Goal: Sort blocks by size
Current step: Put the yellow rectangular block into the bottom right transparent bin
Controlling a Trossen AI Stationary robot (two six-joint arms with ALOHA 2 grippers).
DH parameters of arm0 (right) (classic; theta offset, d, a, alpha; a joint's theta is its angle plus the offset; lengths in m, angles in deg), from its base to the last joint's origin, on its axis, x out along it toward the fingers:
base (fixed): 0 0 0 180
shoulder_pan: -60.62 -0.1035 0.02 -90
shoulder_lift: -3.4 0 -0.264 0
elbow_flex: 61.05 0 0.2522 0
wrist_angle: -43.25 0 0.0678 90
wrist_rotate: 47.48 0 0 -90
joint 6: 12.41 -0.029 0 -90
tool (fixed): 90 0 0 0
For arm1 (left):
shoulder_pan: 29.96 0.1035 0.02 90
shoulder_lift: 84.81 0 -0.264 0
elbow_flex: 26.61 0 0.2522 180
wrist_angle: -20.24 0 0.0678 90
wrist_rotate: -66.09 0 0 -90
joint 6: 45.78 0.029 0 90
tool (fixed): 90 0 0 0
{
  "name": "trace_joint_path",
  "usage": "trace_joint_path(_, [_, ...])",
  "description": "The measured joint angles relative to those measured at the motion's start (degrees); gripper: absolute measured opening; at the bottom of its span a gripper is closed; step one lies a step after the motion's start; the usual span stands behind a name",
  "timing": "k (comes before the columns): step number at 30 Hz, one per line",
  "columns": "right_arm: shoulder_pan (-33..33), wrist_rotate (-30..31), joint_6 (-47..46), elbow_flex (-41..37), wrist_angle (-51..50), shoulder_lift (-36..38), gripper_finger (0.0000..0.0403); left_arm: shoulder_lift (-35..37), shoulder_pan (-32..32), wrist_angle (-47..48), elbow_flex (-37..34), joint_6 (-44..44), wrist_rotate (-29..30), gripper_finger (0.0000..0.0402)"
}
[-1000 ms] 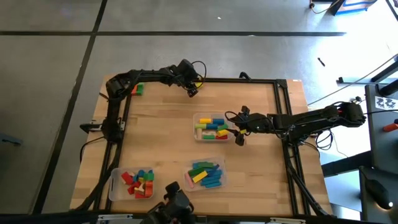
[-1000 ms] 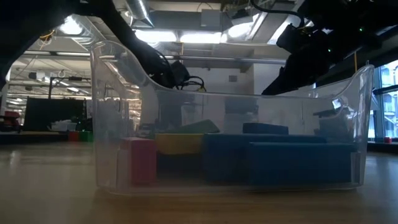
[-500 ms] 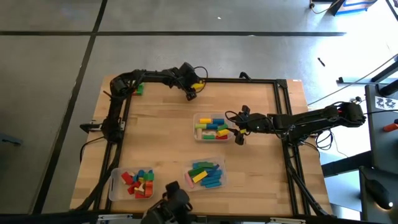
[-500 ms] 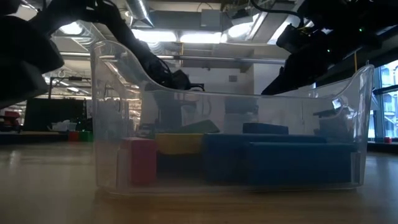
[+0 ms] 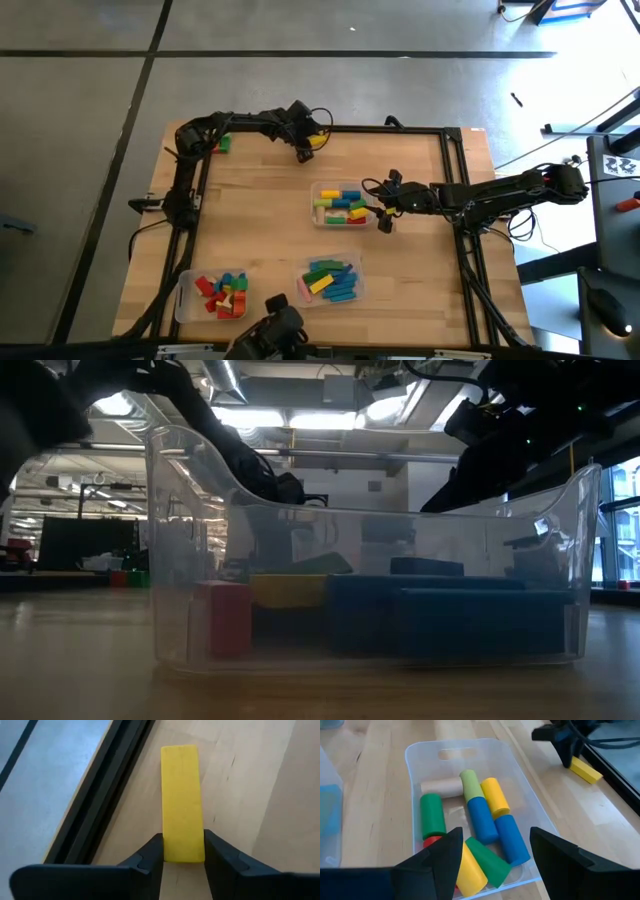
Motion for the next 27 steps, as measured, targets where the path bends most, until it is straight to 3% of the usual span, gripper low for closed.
trace_joint_path(13, [0.0, -0.02, -0.55, 0.0, -0.07, 0.0, 0.0231, 16.7, -6.71, 11.55, -0.24, -5.64, 1.21, 0.0112])
trace_joint_path(21, [0.0, 0.08, -0.61, 0.0, -1.6, 0.0, 0.0231, 27.5, -18.34, 17.76, -0.18, -10.0, 1.77, 0.0111])
trace_joint_path(27, [0.0, 0.31, 3.44, 0.31, -1.23, 0.2, 0.0231, 31.25, -28.77, 20.81, -0.16, -15.89, 1.84, 0.011])
